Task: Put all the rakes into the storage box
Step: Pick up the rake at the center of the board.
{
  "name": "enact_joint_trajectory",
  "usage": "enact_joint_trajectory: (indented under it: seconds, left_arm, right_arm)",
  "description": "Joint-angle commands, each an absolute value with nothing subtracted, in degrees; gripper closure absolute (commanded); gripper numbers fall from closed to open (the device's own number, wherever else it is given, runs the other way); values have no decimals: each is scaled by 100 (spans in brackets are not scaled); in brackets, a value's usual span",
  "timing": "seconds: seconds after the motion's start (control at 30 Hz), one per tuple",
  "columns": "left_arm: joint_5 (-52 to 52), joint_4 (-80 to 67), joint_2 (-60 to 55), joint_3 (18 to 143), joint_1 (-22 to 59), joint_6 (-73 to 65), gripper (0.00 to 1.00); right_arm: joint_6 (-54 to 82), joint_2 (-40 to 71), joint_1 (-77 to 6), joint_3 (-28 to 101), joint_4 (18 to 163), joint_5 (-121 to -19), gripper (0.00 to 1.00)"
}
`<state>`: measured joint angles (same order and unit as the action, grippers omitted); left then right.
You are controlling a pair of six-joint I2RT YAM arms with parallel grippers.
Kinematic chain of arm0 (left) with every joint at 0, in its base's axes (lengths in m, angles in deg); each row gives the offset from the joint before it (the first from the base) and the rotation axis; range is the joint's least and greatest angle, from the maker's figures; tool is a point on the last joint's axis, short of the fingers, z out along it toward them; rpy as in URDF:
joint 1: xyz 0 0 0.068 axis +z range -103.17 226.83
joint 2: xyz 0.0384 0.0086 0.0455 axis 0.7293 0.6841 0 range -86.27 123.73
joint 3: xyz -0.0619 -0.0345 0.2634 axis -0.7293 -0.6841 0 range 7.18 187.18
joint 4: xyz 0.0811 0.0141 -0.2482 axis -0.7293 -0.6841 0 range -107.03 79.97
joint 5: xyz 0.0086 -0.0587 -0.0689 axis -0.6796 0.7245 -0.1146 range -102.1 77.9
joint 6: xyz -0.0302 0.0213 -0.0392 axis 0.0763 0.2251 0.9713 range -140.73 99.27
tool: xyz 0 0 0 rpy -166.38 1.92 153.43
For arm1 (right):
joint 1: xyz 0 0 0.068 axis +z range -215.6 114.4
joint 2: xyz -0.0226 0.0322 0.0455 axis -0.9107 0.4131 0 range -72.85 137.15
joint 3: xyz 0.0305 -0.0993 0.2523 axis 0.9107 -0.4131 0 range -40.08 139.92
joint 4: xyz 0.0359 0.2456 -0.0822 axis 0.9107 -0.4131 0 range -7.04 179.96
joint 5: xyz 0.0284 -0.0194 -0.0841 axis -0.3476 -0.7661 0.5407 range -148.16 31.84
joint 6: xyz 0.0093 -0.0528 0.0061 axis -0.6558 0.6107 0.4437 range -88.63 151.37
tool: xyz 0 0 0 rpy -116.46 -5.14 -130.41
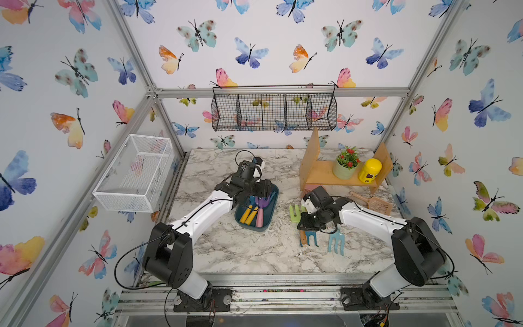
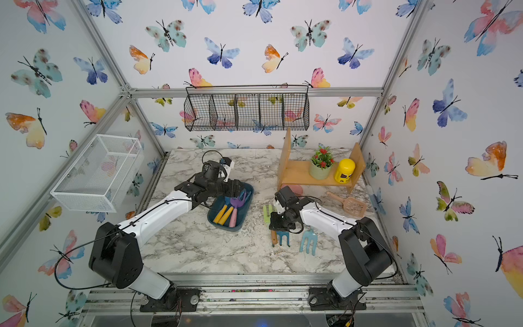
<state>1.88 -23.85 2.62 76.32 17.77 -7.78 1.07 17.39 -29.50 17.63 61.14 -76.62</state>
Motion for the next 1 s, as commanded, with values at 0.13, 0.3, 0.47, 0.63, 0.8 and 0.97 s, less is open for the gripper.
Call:
enact_joint_trajectory:
  seconds: [0.13, 0.3, 0.47, 0.63, 0.8, 0.97]
  left_arm:
    - [2458, -1819, 352, 7538, 1775, -860, 32]
    - [2622, -1899, 505, 7488, 1783, -886, 32]
    - [2510, -1903, 556, 7433, 1779, -926, 33]
    - [2237, -1937, 580, 7450, 1788, -931, 33]
    - [1931, -1976, 534, 7494, 1860, -920, 34]
    - [1870, -1978, 514, 7487, 2045, -892, 34]
  right_arm:
    - [204, 2067, -2930, 2581, 6548, -8160, 92]
    - [103, 2261, -2930, 3039, 6975, -8545, 92]
    - [113, 2347, -2930, 3428, 7099, -8706, 91]
    - [137, 2330, -2930, 3516, 7116, -8831, 91]
    - [232, 2239, -2930, 3422, 7062, -8789, 91]
    - [268, 2174, -2930, 3358, 7045, -8769, 90]
